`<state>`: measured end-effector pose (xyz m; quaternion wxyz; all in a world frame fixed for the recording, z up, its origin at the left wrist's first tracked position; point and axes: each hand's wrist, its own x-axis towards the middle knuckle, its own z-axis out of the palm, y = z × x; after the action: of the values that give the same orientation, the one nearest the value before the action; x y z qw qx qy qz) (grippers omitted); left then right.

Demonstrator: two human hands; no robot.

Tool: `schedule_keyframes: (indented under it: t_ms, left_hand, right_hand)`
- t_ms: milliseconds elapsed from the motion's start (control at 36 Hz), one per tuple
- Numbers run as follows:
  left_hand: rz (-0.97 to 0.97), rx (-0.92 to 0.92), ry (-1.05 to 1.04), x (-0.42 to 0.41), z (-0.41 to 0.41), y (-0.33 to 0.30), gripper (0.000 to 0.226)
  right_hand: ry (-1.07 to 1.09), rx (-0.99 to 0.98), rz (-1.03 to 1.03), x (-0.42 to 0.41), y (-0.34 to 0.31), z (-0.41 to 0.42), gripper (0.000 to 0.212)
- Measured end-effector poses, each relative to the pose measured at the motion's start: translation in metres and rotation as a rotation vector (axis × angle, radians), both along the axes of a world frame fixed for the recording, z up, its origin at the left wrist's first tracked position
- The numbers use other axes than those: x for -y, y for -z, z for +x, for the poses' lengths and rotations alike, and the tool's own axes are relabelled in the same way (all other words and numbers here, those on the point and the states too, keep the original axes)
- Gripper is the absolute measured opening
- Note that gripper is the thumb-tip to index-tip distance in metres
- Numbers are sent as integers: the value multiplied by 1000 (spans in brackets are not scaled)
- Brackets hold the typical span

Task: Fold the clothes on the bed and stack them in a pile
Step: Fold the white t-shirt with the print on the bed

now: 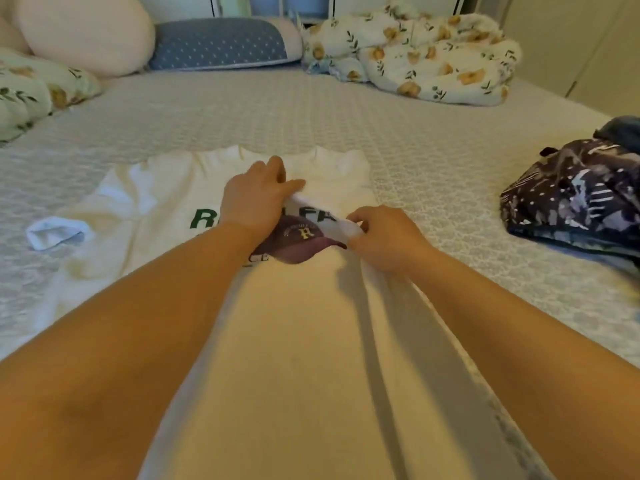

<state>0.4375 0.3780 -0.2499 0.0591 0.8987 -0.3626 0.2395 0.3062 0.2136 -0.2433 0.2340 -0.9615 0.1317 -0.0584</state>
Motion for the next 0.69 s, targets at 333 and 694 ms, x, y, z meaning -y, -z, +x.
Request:
schedule_keyframes:
  t_ms: [333, 694]
  left_hand:
    - [-326, -647, -223, 30, 39, -9, 50]
    - [-665, -692, -256, 40, 106, 42, 82]
  right_hand:
    - [323, 167, 132, 59, 17, 70, 29]
    - [339, 121, 444, 92, 37, 162, 35]
